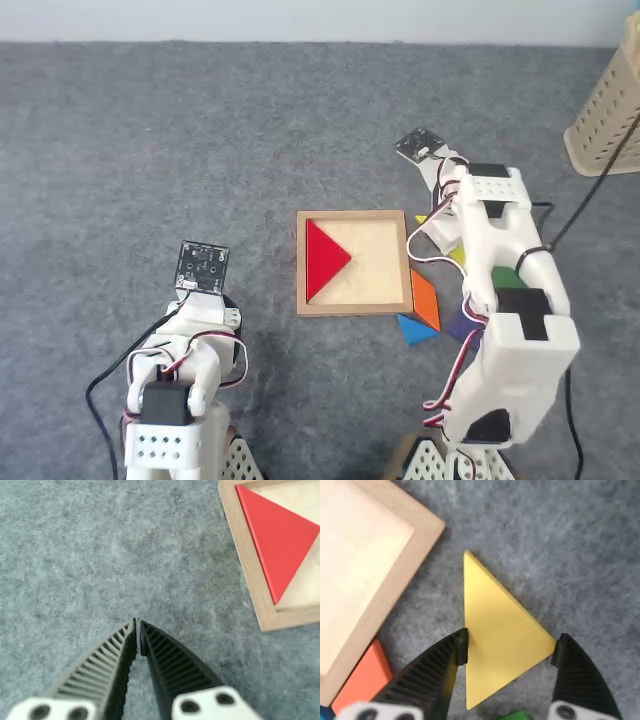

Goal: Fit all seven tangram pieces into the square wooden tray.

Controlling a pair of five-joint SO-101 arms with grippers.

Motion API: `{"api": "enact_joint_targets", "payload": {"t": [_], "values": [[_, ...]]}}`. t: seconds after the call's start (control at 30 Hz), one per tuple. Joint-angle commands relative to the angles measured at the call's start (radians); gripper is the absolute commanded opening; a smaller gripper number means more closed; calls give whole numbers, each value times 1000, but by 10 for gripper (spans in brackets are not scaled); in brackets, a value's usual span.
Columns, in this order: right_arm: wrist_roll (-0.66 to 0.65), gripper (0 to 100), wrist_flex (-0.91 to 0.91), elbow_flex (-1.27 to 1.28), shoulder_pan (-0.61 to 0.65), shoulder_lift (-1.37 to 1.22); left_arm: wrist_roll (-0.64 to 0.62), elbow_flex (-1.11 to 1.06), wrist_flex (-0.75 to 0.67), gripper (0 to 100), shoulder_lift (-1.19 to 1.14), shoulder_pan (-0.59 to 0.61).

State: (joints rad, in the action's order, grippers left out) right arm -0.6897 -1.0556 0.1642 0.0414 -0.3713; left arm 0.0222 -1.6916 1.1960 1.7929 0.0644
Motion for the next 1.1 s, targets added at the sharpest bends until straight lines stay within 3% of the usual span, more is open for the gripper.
{"api": "enact_joint_targets", "payload": {"t": [0.0,0.3,0.5,0.77,1.07], "values": [[-8,270,-8,48,15,25,-9,5,5,11,3,5],[-11,270,142,382,65,294,-9,5,5,11,3,5],[-8,266,128,353,56,249,-9,5,5,11,3,5],[69,76,111,334,56,240,-9,5,5,11,3,5],[155,76,104,262,30,268,-9,5,5,11,3,5]]}}
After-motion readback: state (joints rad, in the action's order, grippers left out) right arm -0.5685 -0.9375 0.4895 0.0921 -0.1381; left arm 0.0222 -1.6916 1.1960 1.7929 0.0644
